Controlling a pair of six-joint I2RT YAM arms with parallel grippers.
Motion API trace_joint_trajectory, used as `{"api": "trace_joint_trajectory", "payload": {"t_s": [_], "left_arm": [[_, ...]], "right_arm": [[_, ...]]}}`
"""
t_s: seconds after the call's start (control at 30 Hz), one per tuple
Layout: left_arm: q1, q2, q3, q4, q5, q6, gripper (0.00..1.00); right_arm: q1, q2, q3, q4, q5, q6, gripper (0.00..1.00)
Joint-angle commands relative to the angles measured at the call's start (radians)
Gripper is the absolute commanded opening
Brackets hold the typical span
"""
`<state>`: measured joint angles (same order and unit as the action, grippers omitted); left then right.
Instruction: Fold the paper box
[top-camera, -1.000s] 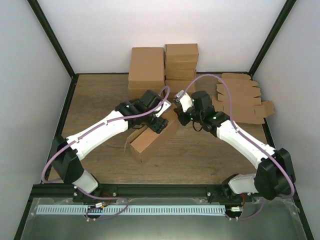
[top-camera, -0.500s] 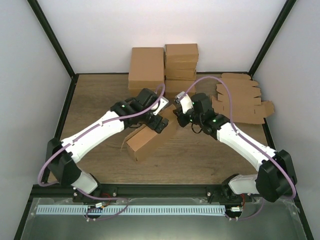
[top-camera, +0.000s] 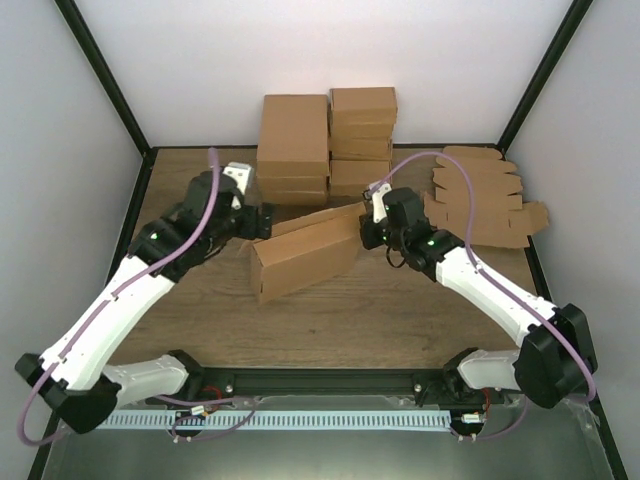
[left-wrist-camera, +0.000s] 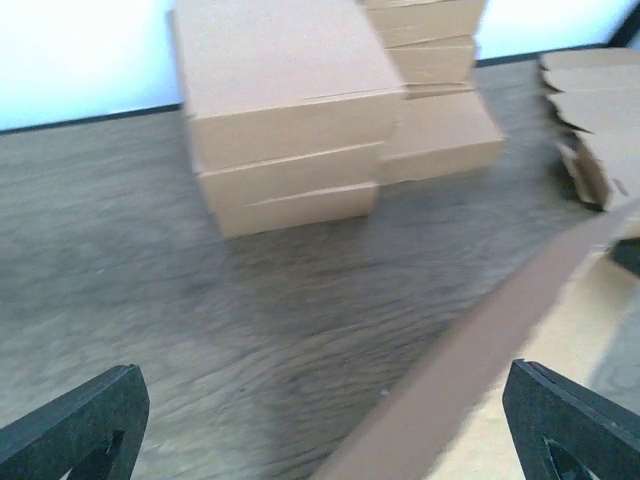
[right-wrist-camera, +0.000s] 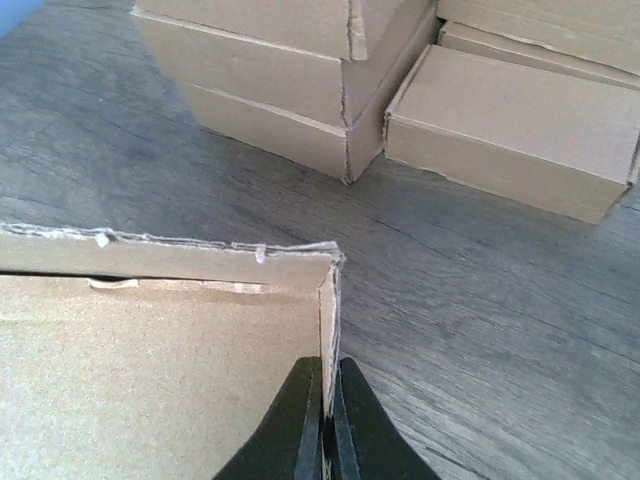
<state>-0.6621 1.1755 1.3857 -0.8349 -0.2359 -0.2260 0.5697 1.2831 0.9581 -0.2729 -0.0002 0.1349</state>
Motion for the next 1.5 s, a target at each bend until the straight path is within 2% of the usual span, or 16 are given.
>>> {"api": "trace_joint_trajectory", "payload": {"t_s": [0.0, 0.2, 0.3, 0.5, 0.8, 0.93, 1.2, 1.47], "left_arm": [[0.073, -0.078, -0.095, -0.041, -0.014, -0.049, 1.00], [0.134, -0.128, -0.138, -0.032, 0.041, -0.040, 1.00], [0.142, -0.138, -0.132, -0.020, 0.059, -0.034, 1.00], [0.145, -0.143, -0.124, -0.008, 0.130, -0.007, 1.00], [0.144, -0.218, -0.253, 0.060, 0.215, 0.049, 0.95], [0.144, -0.243, -0.299, 0.075, 0.244, 0.059, 0.84], [0.144, -0.270, -0.352, 0.098, 0.251, 0.059, 0.68], [0.144, -0.263, -0.406, 0.126, 0.250, 0.049, 0.61]], "right_arm": [[0.007, -0.031, 0.024, -0.096, 0.107, 0.012, 0.01], [0.006, -0.040, 0.071, -0.157, 0.175, -0.009, 0.01], [0.007, -0.037, 0.086, -0.167, 0.165, -0.013, 0.01], [0.007, -0.037, 0.103, -0.196, 0.274, 0.004, 0.01], [0.007, -0.056, 0.061, -0.163, 0.196, 0.051, 0.01], [0.007, -0.066, 0.042, -0.148, 0.182, 0.048, 0.01], [0.007, -0.052, 0.052, -0.153, 0.181, 0.018, 0.01], [0.007, -0.049, 0.041, -0.152, 0.177, 0.005, 0.01]]}}
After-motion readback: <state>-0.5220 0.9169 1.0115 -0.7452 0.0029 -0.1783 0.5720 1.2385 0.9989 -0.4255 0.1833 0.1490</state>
